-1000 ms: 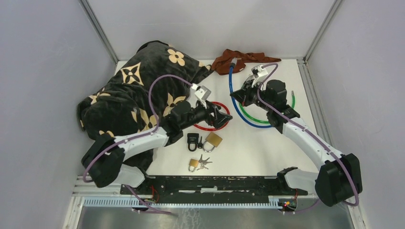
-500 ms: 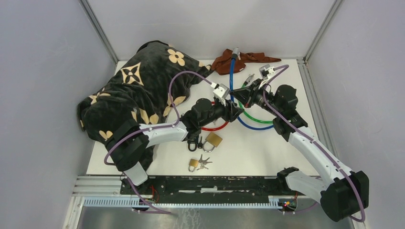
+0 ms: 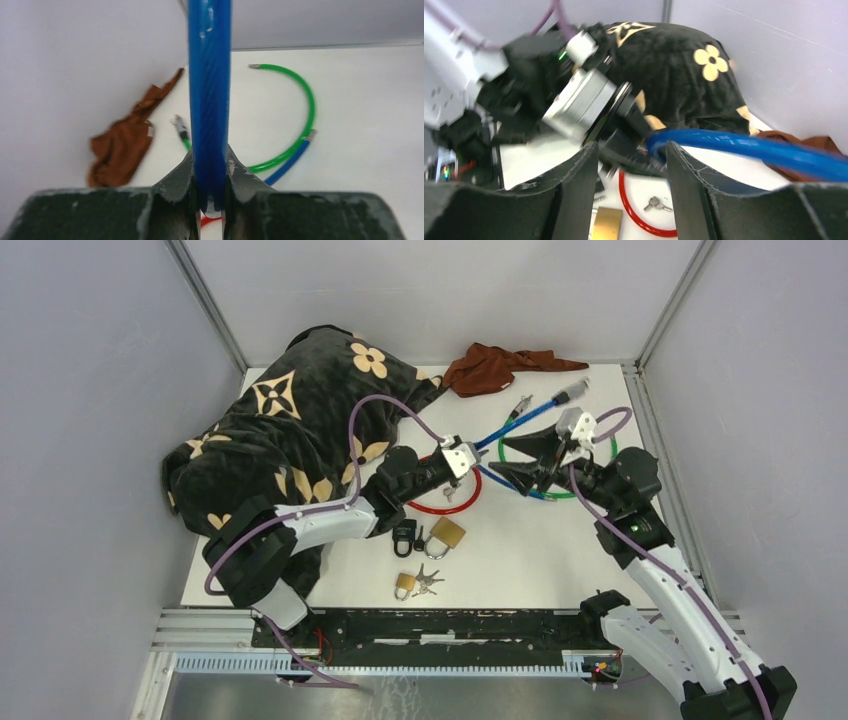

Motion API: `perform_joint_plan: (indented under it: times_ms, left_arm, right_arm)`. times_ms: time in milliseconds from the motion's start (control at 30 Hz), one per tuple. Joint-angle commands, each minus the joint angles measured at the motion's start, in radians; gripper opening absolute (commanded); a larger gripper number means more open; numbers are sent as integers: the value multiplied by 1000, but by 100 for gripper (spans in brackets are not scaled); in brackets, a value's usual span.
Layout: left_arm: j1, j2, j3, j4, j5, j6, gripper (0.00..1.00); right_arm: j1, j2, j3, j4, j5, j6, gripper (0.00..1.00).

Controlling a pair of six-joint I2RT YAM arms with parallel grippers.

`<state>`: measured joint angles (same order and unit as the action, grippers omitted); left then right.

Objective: Lock with the key
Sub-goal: Lock the lock.

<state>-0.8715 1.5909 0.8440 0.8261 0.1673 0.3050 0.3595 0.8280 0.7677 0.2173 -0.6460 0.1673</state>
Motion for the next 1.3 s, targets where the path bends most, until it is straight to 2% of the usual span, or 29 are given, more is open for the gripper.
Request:
perform_joint_plan:
  times_ms: [0,100,167,233,267,333,400,467,500,633,733,967,1133,1267]
  left_arm:
    - [80,-87,7,119,193,448,2]
    - [124,-107,-21,92,338,725,2]
    - [147,-119,-39,67,418,873,2]
    - [157,-130,-53,52,477,979,2]
    - [161,-136,-65,41,505,1026,2]
    - [167,-147,-91,20,575,1124,2]
    - [169,-158,-119,-11,632,1200,2]
    - [172,-172,-142,-51,677,1264,2]
    - [170,-177,-150,-69,698,1286,2]
    - [172,-193,-172,-111,769,1369,2]
    - [172,-211,-181,-158,809,1405,2]
    - [171,-247,-202,-221,829,1468,2]
    - [172,-262,-222,-237,849,1494,2]
    - [172,-268,-223,-242,851,1496,2]
  right_arm:
    - [-5,-71,-58,-90,-269,-211,59]
    - [-4,-119,-38,-172,-550,-292,64]
    - [-3,-130,39,-344,-662,-406,67]
    - [-4,-130,130,-507,-666,-514,68]
    - [-3,-127,170,-540,-671,-516,68]
    - [-4,-112,244,-568,-685,-507,69]
    - [-4,-97,291,-523,-687,-430,69]
    - [-4,-81,309,-435,-594,-326,70]
    - [-4,-66,322,-447,-516,-319,71]
    - [-4,47,358,-610,-118,-455,71]
    - [-4,130,282,-553,101,-506,72]
    - [-3,364,164,-331,-3,-653,75]
    - [-4,506,148,-181,-30,-708,78]
    - [-2,625,179,-141,-38,-709,78]
